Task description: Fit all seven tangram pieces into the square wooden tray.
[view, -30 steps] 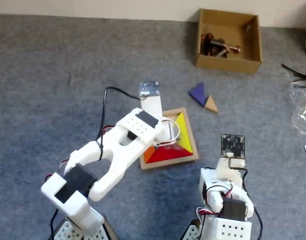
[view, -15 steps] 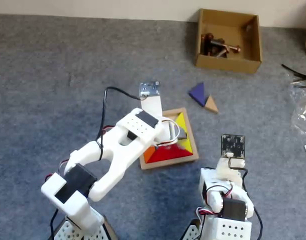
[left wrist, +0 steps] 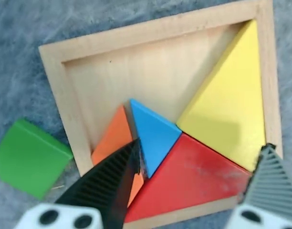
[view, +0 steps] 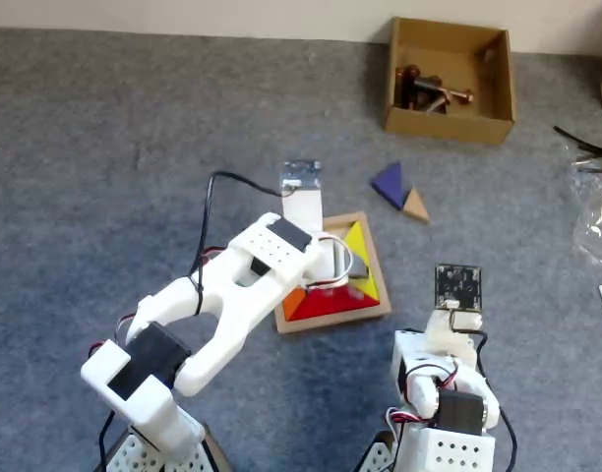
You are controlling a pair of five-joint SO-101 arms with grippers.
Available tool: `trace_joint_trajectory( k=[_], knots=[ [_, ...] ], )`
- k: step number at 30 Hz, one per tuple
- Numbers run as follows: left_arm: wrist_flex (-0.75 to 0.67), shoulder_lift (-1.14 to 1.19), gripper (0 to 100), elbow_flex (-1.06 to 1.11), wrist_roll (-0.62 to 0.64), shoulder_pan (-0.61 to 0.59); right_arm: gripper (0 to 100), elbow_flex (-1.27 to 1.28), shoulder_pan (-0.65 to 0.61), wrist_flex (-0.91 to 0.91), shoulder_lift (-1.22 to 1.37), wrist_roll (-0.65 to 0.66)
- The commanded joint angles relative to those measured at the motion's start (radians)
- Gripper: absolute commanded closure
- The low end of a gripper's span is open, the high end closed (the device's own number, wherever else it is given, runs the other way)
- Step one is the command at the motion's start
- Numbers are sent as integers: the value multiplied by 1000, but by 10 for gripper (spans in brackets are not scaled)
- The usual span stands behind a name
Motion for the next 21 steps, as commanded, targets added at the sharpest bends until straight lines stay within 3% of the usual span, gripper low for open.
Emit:
trace_joint_trajectory(
  k=[1,11,21],
  knots=[
    [15,-15,652,-30,-21,-1,994,114,-16,-16,-15,-11],
    [17,-15,652,-79,-25,-131,994,114,-16,-16,-15,-11],
    [15,-15,653,-114,-192,-140,994,114,-16,-16,-15,-11]
  ],
)
